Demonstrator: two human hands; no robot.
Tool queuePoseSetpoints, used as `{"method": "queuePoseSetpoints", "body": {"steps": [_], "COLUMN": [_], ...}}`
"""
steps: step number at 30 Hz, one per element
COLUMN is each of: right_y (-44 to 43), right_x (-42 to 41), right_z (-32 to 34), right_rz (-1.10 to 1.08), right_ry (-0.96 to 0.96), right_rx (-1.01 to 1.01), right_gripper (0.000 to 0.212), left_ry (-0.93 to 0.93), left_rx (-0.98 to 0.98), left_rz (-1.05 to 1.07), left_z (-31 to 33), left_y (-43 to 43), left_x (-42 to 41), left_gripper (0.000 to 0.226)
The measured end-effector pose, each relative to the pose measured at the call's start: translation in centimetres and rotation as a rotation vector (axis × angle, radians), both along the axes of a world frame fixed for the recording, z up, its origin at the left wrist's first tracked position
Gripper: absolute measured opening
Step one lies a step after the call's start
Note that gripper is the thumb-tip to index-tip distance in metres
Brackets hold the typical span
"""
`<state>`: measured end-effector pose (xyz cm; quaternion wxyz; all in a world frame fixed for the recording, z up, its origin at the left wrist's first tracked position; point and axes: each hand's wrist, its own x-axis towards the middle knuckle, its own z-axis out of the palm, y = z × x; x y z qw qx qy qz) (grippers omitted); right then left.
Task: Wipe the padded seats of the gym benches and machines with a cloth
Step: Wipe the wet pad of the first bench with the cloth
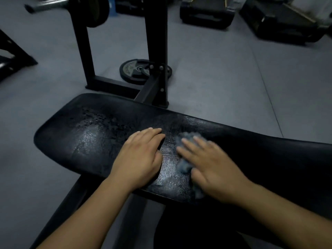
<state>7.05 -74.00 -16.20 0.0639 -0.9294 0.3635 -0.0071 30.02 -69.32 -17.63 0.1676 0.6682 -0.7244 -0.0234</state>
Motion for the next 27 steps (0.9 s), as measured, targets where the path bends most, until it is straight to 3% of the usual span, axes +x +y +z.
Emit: {"method": "queuePoseSetpoints", "body": {"steps": [5,7,9,12,15,18,23,25,27], "right_y": [-6.5,-4.2,-0.2,1.3,-4.0,-4.4,3.8,2.4,-1.1], "right_x": [5.6,6.9,4.8,0.1,1.3,6.9,4.0,2.9,4.6], "right_z": [0.3,0.2,0.1,0.0,0.1,-0.2,-0.2,-0.3,-0.4], "right_rz": [-0.306,-0.193,0.051,0.244,0.038,-0.153,0.266,0.247,0.069], "right_ry": [0.035,0.029,0.02,0.029,0.02,0.029,-0.023,-0.021,-0.021], "right_rx": [-0.004,-0.015,-0.023,0.018,-0.049,-0.043,-0.045,-0.02,-0.017], "right_gripper": [0.073,0.076,0.077,0.066,0.064,0.077,0.059,0.057,0.063], "left_ry": [-0.022,-0.029,-0.041,-0.063,-0.094,-0.062,-0.033,-0.025,-0.02], "left_rx": [0.033,0.041,0.046,0.061,0.097,0.102,0.075,0.046,0.032], "left_rz": [0.033,0.049,0.076,0.123,0.145,0.224,0.256,0.251,0.262], "left_z": [0.2,0.5,0.7,0.9,0.9,0.8,0.1,0.0,-0.1], "left_y": [0.0,0.3,0.9,2.4,2.7,2.0,2.0,2.2,2.3], "left_x": [-0.2,-0.3,0.1,1.5,2.2,2.4,4.3,4.5,4.4], "left_gripper": [0.06,0.059,0.054,0.053,0.059,0.062,0.067,0.064,0.061]}}
